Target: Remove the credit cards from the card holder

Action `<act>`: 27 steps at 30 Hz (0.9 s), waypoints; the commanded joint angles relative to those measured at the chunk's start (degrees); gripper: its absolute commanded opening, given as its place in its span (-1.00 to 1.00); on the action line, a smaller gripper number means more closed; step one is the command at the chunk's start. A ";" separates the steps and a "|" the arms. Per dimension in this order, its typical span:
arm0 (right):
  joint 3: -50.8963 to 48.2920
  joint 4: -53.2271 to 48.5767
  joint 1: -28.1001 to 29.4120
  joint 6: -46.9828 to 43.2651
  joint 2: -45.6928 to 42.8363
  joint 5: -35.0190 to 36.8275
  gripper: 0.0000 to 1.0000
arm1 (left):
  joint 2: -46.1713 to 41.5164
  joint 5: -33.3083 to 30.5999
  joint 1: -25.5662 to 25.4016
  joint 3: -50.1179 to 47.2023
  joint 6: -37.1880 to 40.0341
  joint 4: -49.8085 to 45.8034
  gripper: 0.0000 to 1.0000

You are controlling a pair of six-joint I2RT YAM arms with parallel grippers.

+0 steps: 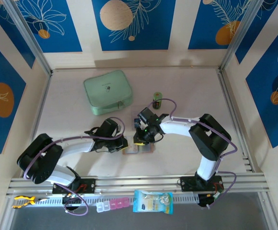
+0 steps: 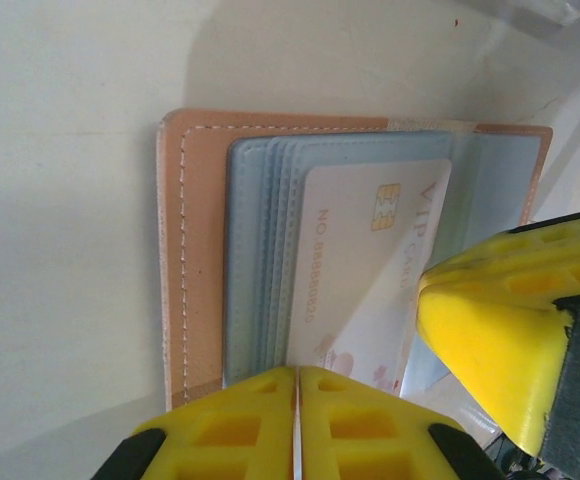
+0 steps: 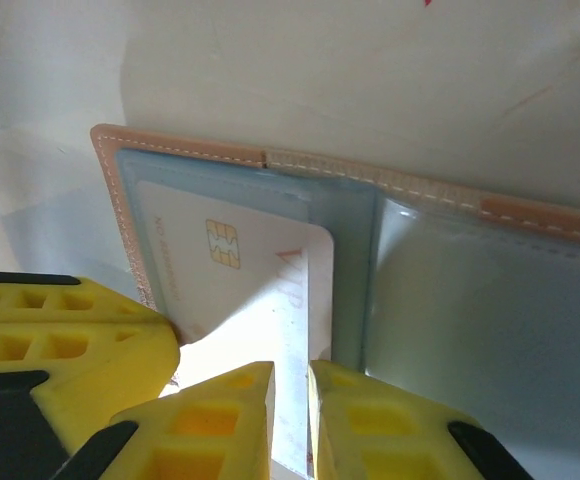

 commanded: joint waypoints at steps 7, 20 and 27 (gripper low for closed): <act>0.37 -3.08 0.36 -1.89 -1.61 3.38 -0.65 | 0.80 -0.44 0.46 1.46 1.41 -2.08 -0.82; -0.51 -2.91 0.34 -3.05 -4.31 4.89 -0.64 | 0.31 -0.57 0.44 1.65 1.49 -2.61 -0.82; -0.73 -3.60 0.35 -2.94 -4.95 5.07 -0.64 | -0.42 -0.94 0.45 1.91 1.59 -3.45 -0.82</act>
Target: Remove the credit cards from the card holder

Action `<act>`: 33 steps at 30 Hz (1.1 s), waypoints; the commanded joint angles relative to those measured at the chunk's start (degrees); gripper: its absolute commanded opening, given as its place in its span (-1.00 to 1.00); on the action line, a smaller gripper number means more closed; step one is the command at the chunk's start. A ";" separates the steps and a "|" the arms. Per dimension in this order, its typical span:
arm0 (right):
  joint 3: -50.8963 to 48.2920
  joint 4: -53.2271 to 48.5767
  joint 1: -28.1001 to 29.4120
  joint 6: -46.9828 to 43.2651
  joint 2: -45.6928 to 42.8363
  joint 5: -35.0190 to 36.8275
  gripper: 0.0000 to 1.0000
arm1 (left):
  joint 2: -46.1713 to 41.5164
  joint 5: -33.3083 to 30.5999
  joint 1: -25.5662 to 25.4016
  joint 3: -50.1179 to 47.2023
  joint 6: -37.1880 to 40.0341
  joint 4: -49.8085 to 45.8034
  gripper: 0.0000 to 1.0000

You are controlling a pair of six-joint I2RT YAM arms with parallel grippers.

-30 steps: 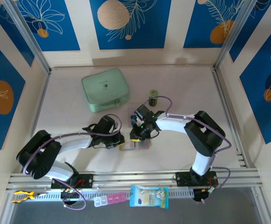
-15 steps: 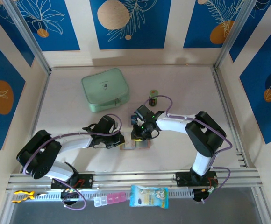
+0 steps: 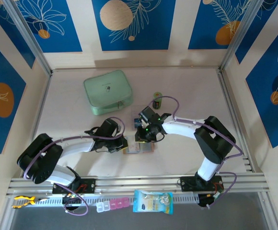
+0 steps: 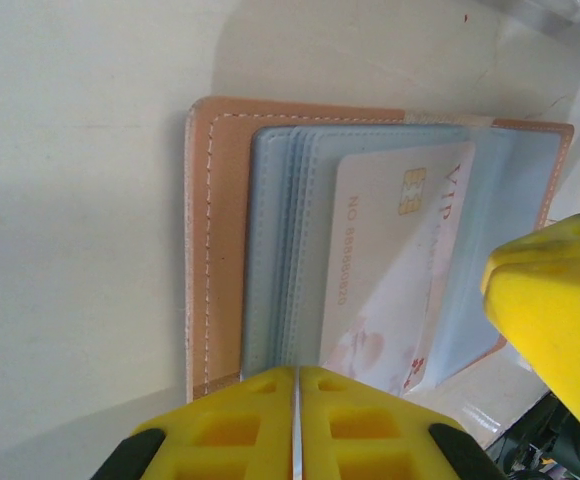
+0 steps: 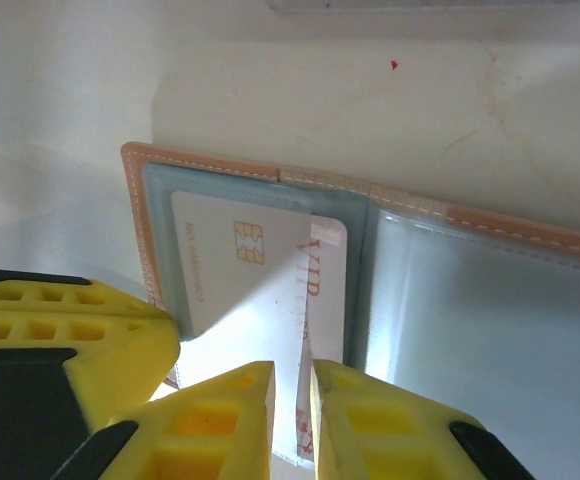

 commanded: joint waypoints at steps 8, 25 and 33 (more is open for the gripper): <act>-1.32 -1.86 0.27 -0.62 -2.98 0.99 -0.65 | -1.57 -1.15 0.44 3.30 2.60 -4.56 -0.83; -3.87 6.52 -0.70 0.95 -1.16 -6.32 -0.59 | 2.20 -1.54 -0.61 5.08 3.67 -5.05 -0.92; -3.52 7.35 -0.72 0.79 1.10 -7.11 -0.59 | 2.81 -2.14 -0.55 4.55 4.40 -6.20 -0.93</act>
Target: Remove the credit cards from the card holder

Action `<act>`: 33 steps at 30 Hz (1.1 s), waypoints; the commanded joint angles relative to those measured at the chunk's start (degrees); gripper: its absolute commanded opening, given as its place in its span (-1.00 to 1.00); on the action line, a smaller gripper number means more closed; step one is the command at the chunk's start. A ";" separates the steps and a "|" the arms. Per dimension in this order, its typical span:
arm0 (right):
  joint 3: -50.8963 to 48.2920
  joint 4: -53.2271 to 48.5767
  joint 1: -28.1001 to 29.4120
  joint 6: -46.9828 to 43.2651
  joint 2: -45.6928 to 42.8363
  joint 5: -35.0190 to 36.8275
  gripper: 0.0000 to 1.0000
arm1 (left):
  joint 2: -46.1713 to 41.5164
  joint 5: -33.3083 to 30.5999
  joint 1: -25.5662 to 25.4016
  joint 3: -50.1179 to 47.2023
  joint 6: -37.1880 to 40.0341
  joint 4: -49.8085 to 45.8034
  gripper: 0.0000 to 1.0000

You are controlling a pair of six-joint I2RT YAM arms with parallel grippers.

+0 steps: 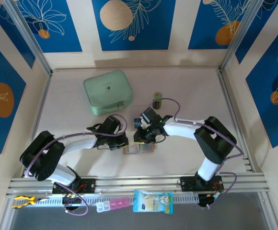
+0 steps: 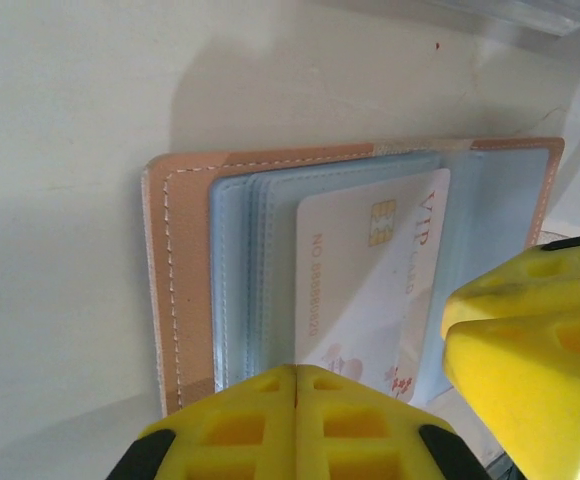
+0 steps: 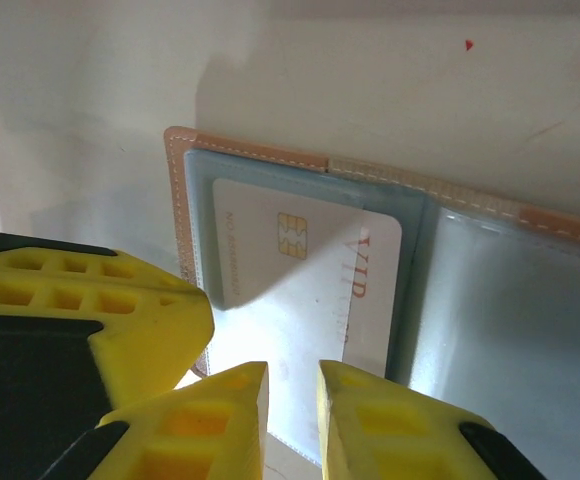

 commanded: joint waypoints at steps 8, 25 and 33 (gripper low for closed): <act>-0.41 0.17 -0.06 0.76 2.50 -0.87 -0.59 | 0.97 -0.98 -0.27 -0.02 1.35 -2.46 -0.92; 0.99 -6.05 -0.26 -0.99 1.28 4.19 -0.59 | 0.70 -0.93 -0.20 0.00 1.20 -2.92 -0.92; 1.52 -6.83 -0.24 -1.87 0.68 5.07 -0.59 | 0.43 -0.86 -0.20 0.96 1.53 -4.01 -0.92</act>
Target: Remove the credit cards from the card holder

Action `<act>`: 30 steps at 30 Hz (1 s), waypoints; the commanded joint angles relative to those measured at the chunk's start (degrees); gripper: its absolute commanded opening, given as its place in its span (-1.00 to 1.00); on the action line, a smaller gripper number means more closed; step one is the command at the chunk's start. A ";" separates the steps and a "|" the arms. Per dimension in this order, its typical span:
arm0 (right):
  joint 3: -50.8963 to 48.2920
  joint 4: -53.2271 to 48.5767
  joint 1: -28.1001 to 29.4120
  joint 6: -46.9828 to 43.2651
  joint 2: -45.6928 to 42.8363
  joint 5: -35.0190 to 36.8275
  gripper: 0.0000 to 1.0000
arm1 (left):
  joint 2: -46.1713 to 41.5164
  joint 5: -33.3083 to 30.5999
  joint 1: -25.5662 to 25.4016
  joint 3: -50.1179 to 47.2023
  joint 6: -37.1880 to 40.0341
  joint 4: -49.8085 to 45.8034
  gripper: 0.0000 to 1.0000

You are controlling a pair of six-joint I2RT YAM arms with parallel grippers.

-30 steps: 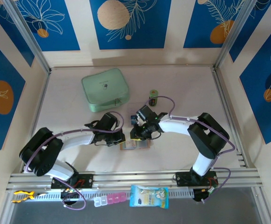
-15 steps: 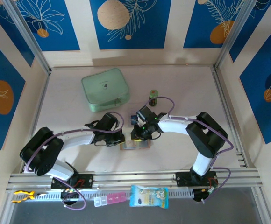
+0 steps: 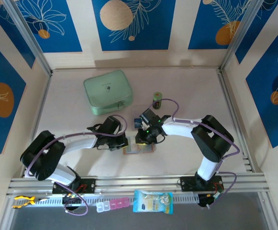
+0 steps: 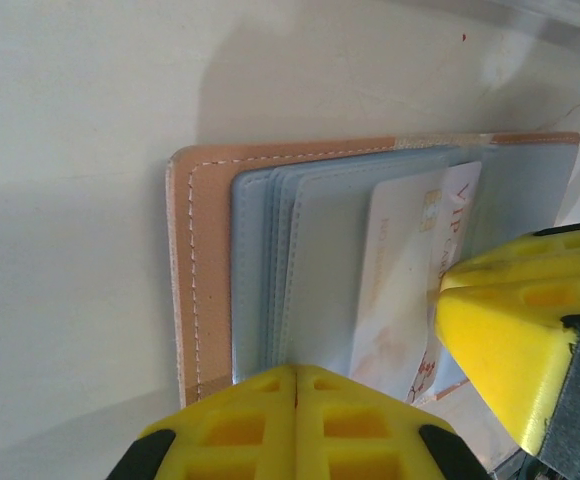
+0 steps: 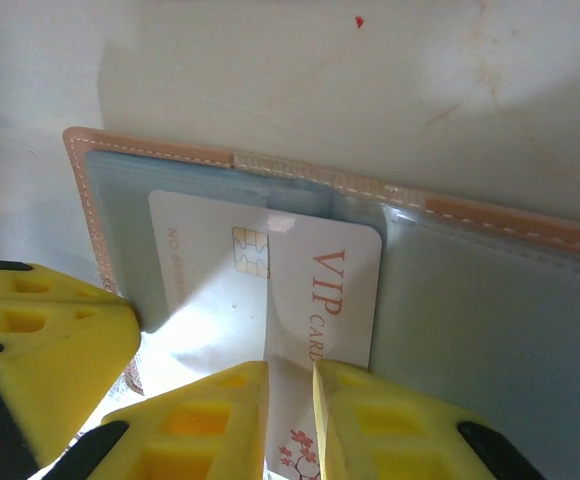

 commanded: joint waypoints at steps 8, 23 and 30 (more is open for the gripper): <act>0.12 -1.10 -0.54 -0.57 -2.81 -0.95 -0.59 | -0.51 1.05 -0.35 3.86 2.40 -4.46 -0.92; -2.93 -1.01 -3.67 -0.25 -6.83 -2.28 -0.54 | 4.20 1.43 -3.13 7.06 2.38 -3.61 -0.92; -3.46 0.50 -3.84 0.01 -5.02 -4.21 -0.51 | 5.40 -0.09 -3.15 5.79 2.91 -4.19 -0.94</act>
